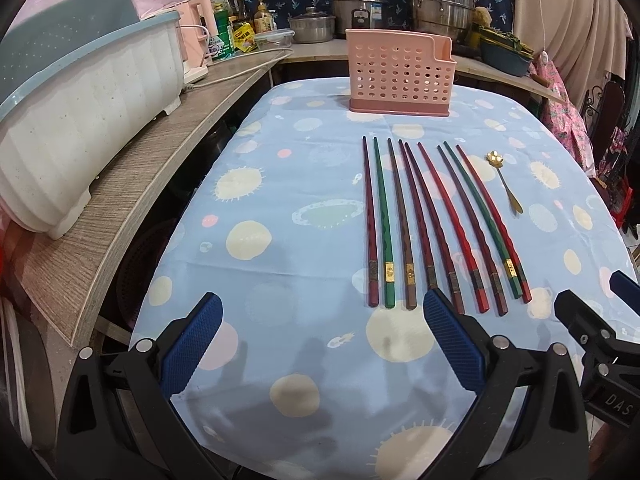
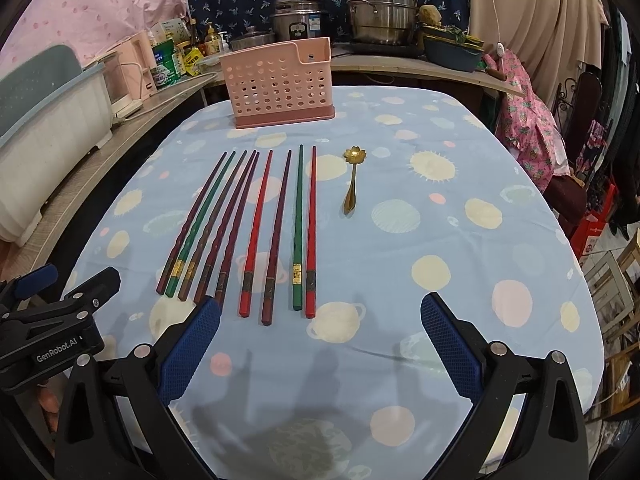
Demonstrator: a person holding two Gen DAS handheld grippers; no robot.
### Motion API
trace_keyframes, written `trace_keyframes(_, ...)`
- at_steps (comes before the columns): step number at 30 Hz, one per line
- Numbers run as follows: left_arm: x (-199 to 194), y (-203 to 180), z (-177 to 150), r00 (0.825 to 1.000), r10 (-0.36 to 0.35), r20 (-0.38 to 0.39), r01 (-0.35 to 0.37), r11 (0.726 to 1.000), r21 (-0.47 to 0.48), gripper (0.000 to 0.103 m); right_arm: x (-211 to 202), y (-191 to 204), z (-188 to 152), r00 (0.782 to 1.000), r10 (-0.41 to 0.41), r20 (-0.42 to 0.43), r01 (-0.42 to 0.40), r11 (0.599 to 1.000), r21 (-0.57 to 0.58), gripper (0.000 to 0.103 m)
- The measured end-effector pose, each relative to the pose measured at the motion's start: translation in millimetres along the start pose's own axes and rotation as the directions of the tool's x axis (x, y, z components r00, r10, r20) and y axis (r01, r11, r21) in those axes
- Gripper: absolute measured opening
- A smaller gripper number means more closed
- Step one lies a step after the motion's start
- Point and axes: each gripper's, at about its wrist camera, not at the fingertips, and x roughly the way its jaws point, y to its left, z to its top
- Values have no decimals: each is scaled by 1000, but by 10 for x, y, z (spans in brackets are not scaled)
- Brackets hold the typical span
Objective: Organize utensils
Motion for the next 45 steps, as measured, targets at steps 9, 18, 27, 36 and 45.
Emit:
trace_keyframes(9, 7, -8, -4, 1000, 15, -10, -15, 1000, 4, 96, 9, -6, -6, 1000, 2, 3, -2, 1000, 4, 96)
trace_keyframes(18, 18, -11, -6, 999, 29, -23, -28, 999, 17, 96, 12, -9, -4, 1000, 5, 5, -5, 1000, 3, 96)
trace_keyframes(27, 12, 2, -18, 999, 37, -23, -36, 999, 15, 96, 16, -2, -4, 1000, 9, 6, -10, 1000, 3, 96)
trace_keyframes(36, 19, -16, -20, 999, 33, -29, -32, 999, 16, 96, 17, -2, -10, 1000, 11, 5, -11, 1000, 4, 96)
trace_keyframes(45, 26, -13, -23, 999, 23, -33, -23, 1000, 13, 96, 14, 2, -13, 1000, 12, 5, -12, 1000, 5, 96)
